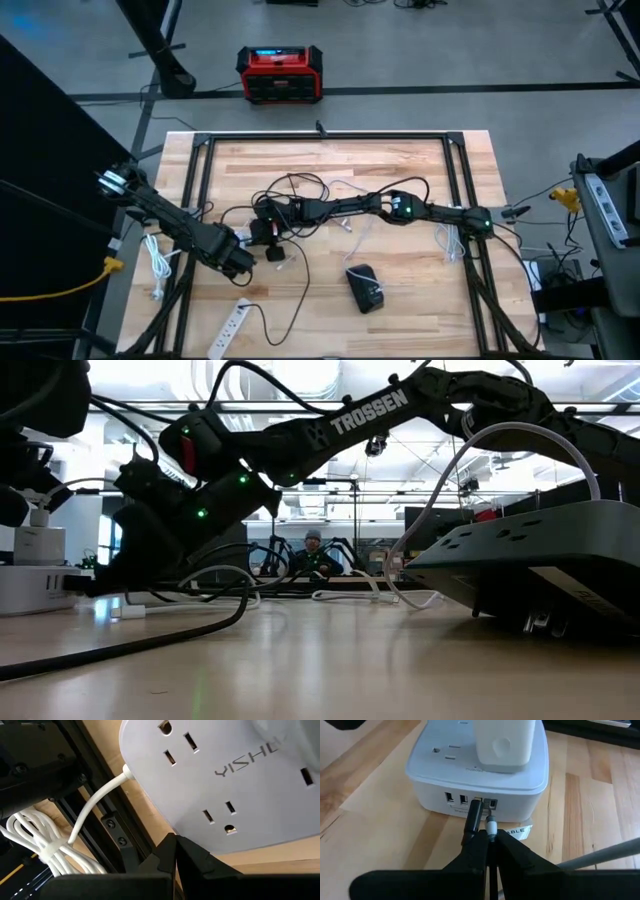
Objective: Insert USB
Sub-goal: Insert the black charger cable into the top white outlet extension
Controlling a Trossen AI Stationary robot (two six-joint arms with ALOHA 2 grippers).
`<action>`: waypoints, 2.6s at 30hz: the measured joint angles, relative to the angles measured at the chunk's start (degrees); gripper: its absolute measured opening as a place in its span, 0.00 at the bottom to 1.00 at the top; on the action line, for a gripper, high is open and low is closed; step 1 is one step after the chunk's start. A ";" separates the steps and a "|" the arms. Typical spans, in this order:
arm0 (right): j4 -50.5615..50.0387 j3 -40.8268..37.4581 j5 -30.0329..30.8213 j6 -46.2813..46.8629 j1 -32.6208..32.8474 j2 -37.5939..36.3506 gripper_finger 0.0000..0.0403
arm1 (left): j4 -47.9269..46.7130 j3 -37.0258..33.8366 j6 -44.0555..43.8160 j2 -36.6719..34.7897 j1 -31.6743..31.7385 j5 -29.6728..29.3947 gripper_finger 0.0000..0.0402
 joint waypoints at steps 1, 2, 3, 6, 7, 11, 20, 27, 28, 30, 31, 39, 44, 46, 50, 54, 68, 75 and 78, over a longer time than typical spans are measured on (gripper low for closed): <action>0.07 0.00 0.02 0.01 -0.03 0.00 0.03 | -0.02 0.00 0.00 0.00 0.00 0.00 0.00; 0.09 0.02 0.04 0.04 -0.11 -0.02 0.03 | -0.04 0.00 0.00 0.00 0.00 0.00 0.00; 0.15 0.07 0.05 0.26 -0.15 -0.02 0.03 | -0.05 0.00 -0.01 0.00 0.00 0.00 0.00; 0.57 0.09 0.72 1.22 -0.23 -0.02 0.03 | -0.15 0.00 -0.02 0.00 0.00 -0.02 0.00; 0.76 0.09 1.40 1.35 -0.27 -0.02 0.03 | -0.17 0.00 -0.04 0.00 0.00 -0.04 0.00; 1.42 0.20 2.12 1.54 -0.66 -0.20 0.03 | -0.22 0.00 -0.04 0.00 0.00 -0.17 0.00; 3.28 0.42 -1.77 0.64 -0.40 -1.09 0.03 | -0.10 0.00 0.37 -0.02 0.00 -1.02 0.00; 2.39 0.42 -2.15 0.60 0.03 -1.11 0.03 | -0.17 0.00 0.35 -0.04 0.00 -1.25 0.00; 2.22 0.41 -1.81 0.70 0.04 -1.13 0.03 | -0.17 0.00 0.33 -0.04 0.00 -1.24 0.00; 1.31 0.39 -1.12 0.64 -0.03 -1.14 0.03 | -0.06 0.00 0.22 -0.04 0.00 -1.24 0.00; 0.76 0.31 -1.20 0.54 -0.23 -1.14 0.03 | -0.08 0.04 0.22 -0.04 0.02 -1.25 0.00; -5.20 0.09 -1.51 -0.48 -2.51 -1.16 0.03 | 1.17 0.02 0.20 -0.04 0.07 -3.19 0.00; -7.88 0.09 -3.24 -1.30 -3.87 -1.92 0.03 | 1.04 0.02 0.25 -0.04 0.07 -3.29 0.00; -8.49 0.09 -5.10 -1.26 -4.42 -2.30 0.03 | 0.94 0.00 0.26 -0.04 0.07 -3.23 0.00; -10.73 0.09 -6.34 -2.71 -5.05 -4.39 0.03 | 0.64 0.00 0.26 -0.04 0.07 -3.16 0.00; -14.31 0.09 -9.55 -4.79 -5.27 -5.79 0.03 | 0.31 0.01 0.24 -0.07 0.06 -2.95 0.00; -28.61 0.04 -16.11 -13.21 -6.00 -15.66 0.03 | -10.74 9.57 -0.02 -0.35 -0.35 -10.95 0.00; -28.72 -4.22 -16.14 -12.28 -7.75 -22.61 0.03 | -14.26 15.81 -1.50 -0.39 -2.26 -22.65 0.00; -24.84 -9.94 -16.35 -11.28 -7.80 -28.06 0.03 | -15.00 17.71 -2.75 -0.39 -4.00 -27.12 0.00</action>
